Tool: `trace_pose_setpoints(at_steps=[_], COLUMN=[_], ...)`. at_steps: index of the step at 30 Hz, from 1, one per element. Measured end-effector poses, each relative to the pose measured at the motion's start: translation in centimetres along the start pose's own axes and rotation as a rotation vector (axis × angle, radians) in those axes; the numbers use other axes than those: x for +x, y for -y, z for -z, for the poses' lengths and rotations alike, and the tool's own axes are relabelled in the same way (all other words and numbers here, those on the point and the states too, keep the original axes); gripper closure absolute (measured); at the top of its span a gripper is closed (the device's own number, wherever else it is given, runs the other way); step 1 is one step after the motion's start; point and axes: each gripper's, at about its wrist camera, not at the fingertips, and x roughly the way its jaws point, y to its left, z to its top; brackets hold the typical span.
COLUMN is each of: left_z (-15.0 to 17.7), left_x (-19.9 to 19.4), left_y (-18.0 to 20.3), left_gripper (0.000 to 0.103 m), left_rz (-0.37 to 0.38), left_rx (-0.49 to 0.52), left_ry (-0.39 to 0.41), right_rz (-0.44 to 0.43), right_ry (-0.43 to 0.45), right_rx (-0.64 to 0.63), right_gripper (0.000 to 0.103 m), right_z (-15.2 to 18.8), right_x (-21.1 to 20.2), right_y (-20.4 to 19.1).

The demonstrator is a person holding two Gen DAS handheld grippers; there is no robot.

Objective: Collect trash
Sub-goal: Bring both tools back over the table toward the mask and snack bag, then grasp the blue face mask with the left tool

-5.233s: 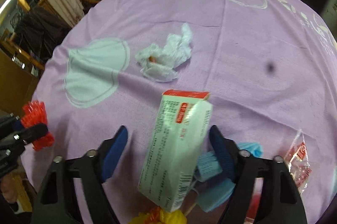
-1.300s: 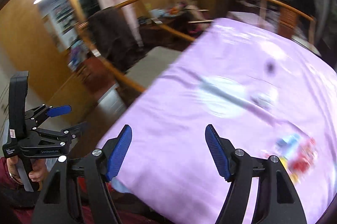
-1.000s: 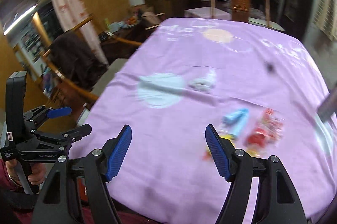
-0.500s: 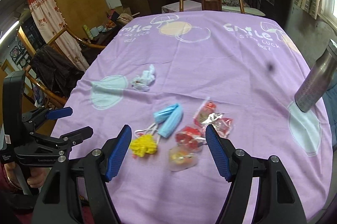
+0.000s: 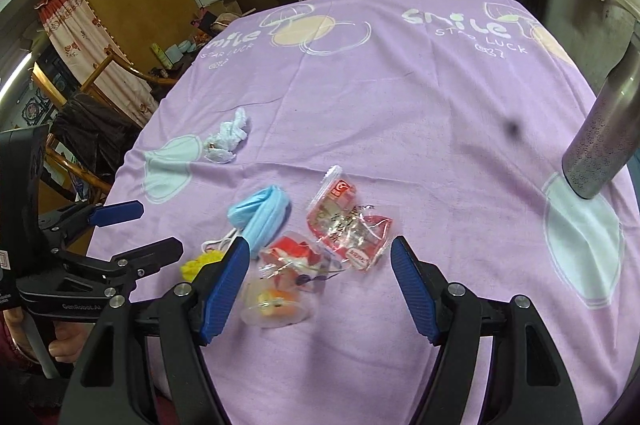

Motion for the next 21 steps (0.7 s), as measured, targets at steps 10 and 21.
trace_pose_setpoints(at_steps=[10, 21], left_z=[-2.7, -4.3], left_x=[2.8, 6.9], left_y=[0.9, 0.8], left_gripper=[0.015, 0.015], left_rz=[0.010, 0.078], left_rx=[0.003, 0.000], left_ry=[-0.033, -0.112], right_rz=[-0.010, -0.019], right_ry=[-0.030, -0.048], right_rx=[0.004, 0.082], right_gripper=[0.030, 0.025], right_z=[-1.3, -1.9], right_x=[2.4, 3.9], right_y=[2.2, 5.2])
